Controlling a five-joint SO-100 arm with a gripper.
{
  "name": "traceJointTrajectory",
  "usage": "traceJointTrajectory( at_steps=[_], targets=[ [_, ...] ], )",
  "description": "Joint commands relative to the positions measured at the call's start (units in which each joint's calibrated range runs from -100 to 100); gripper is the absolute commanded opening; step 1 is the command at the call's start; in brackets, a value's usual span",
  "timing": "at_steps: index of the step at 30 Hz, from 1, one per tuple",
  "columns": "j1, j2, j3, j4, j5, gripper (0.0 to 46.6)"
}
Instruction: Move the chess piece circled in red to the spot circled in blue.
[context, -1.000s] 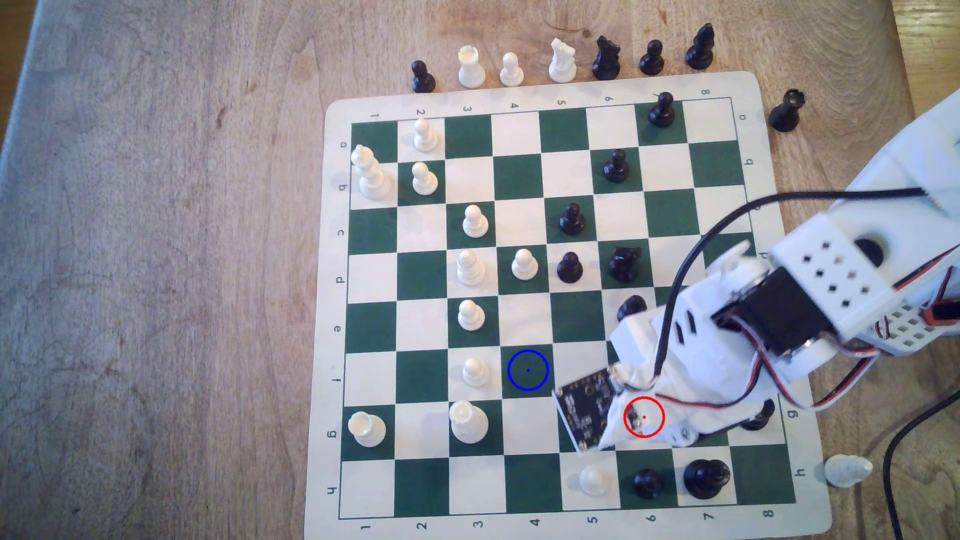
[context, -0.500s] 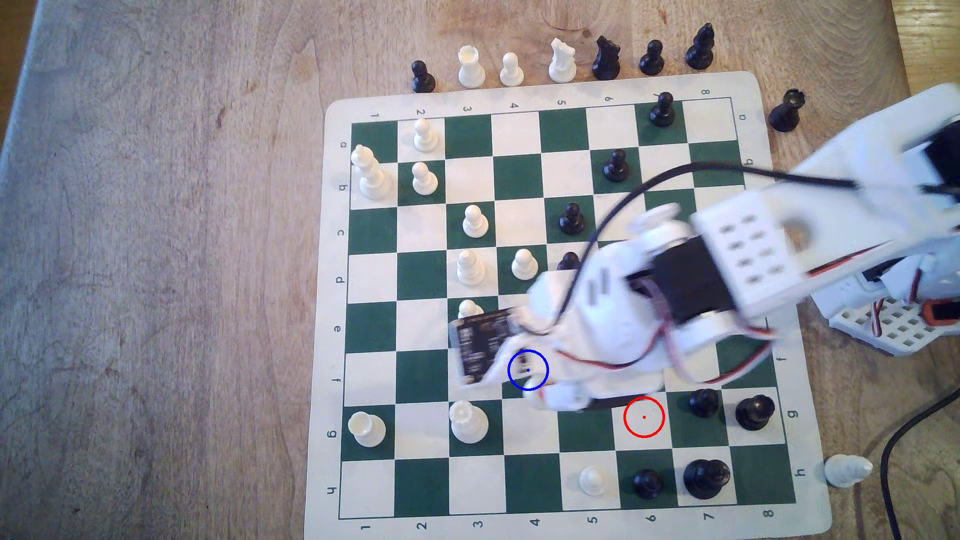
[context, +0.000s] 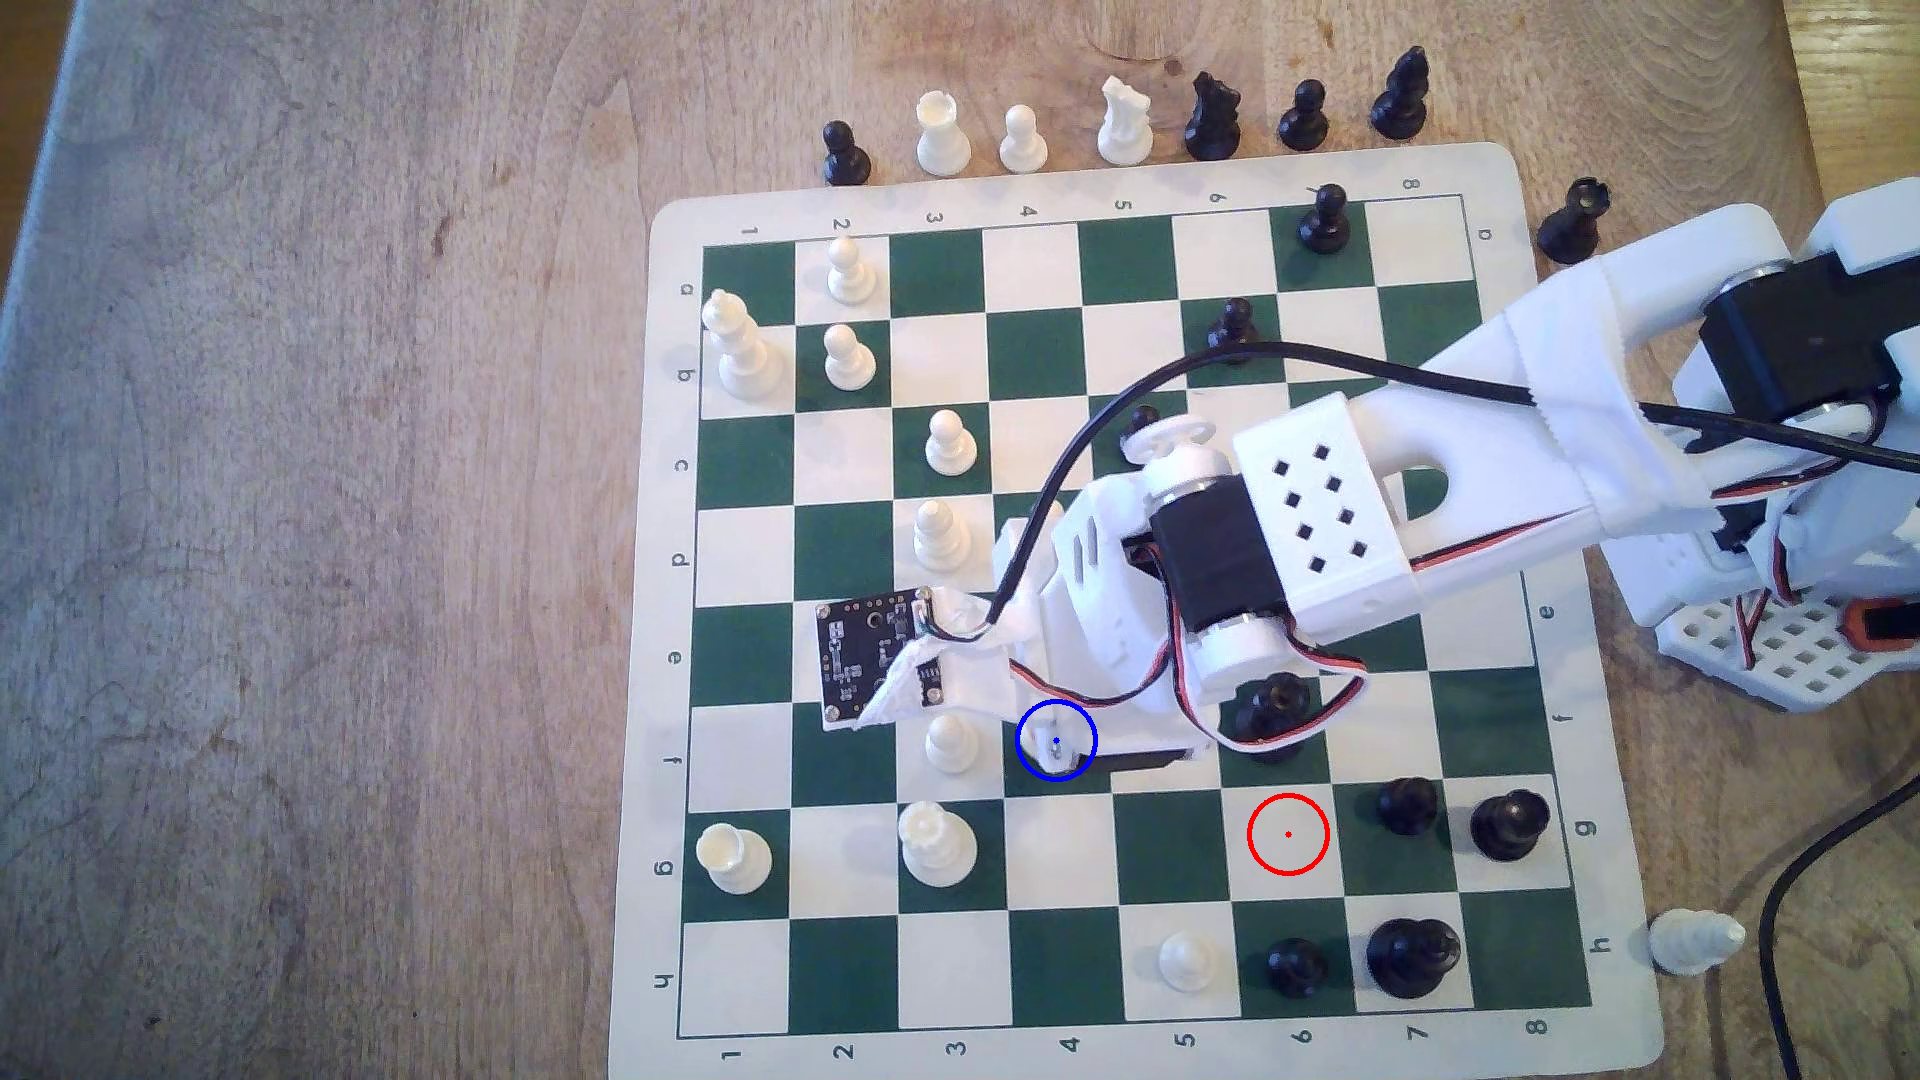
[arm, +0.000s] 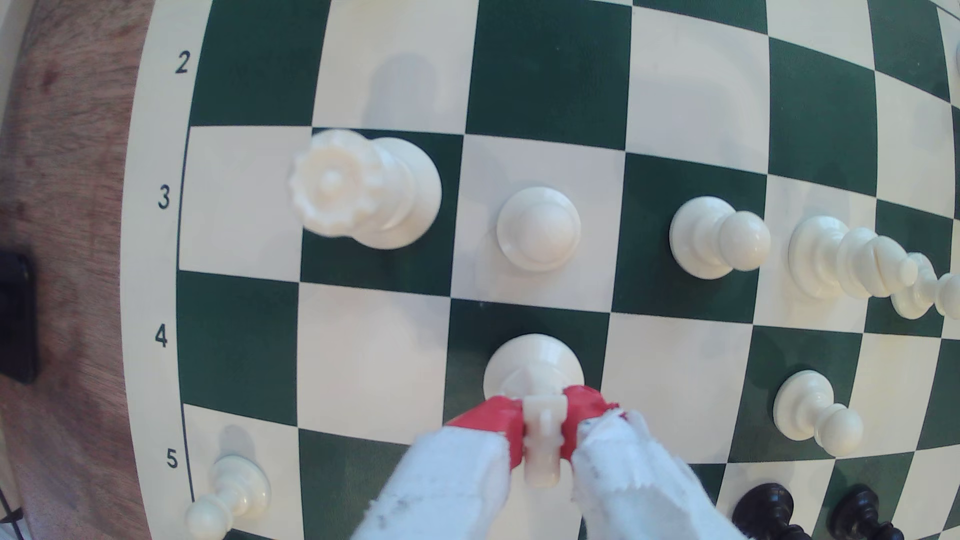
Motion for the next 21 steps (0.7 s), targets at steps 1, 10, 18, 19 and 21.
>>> traceJointTrajectory(
  at_steps=[1, 10, 18, 19, 21],
  targets=[
    [-0.11, -0.62, -5.7, -1.06, 0.15, 0.2],
    [-0.19, 1.17, -6.15, -1.06, 0.15, 0.2],
    [-0.27, 1.76, -6.51, -0.89, 0.63, 13.1],
    [-0.11, 1.42, -6.51, -0.57, 0.68, 16.7],
    [0.2, 0.57, -6.15, -0.32, 0.73, 17.8]
  ],
)
